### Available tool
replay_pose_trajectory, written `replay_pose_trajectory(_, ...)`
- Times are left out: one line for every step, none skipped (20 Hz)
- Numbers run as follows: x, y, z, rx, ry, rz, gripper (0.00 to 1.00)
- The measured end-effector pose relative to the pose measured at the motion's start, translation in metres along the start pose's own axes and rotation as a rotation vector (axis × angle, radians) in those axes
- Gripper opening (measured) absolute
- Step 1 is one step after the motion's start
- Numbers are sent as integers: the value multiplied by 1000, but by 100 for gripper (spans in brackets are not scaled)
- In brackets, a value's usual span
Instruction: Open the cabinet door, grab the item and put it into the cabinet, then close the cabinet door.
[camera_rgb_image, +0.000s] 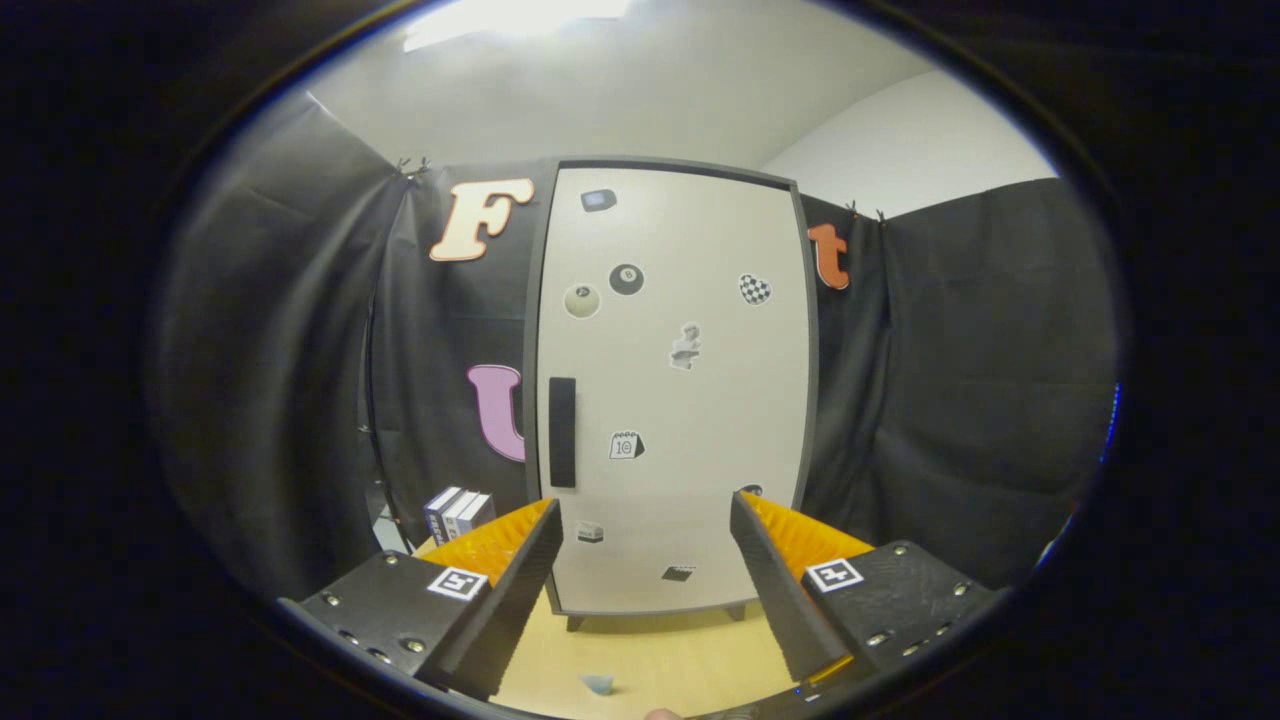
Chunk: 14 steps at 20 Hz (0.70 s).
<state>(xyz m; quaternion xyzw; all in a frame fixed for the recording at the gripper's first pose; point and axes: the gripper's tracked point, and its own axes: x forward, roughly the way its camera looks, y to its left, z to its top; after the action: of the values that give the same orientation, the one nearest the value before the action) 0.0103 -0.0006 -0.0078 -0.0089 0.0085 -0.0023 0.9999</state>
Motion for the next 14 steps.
replay_pose_trajectory(1, 0, 0, -4, 1, -1, 100)
replay_pose_trajectory(2, 1, -1, -7, 3, 0, 100)
replay_pose_trajectory(2, 1, -2, -5, 3, -1, 100)
replay_pose_trajectory(3, 1, -2, -2, 3, -1, 100)
replay_pose_trajectory(4, 0, -2, 1, 4, 0, 100)
replay_pose_trajectory(5, 0, -2, 3, 5, 2, 100)
replay_pose_trajectory(7, 1, -2, 2, 6, 5, 100)
replay_pose_trajectory(8, 2, -3, -1, 7, 7, 100)
replay_pose_trajectory(11, 4, -5, -4, 11, 12, 100)
replay_pose_trajectory(14, 6, -6, -3, 15, 18, 100)
replay_pose_trajectory(22, 9, -8, 0, 17, 25, 100)
replay_pose_trajectory(28, 13, -8, -1, 18, 31, 100)
replay_pose_trajectory(35, 17, -10, -5, 18, 36, 100)
replay_pose_trajectory(42, 23, -12, -10, 22, 46, 100)
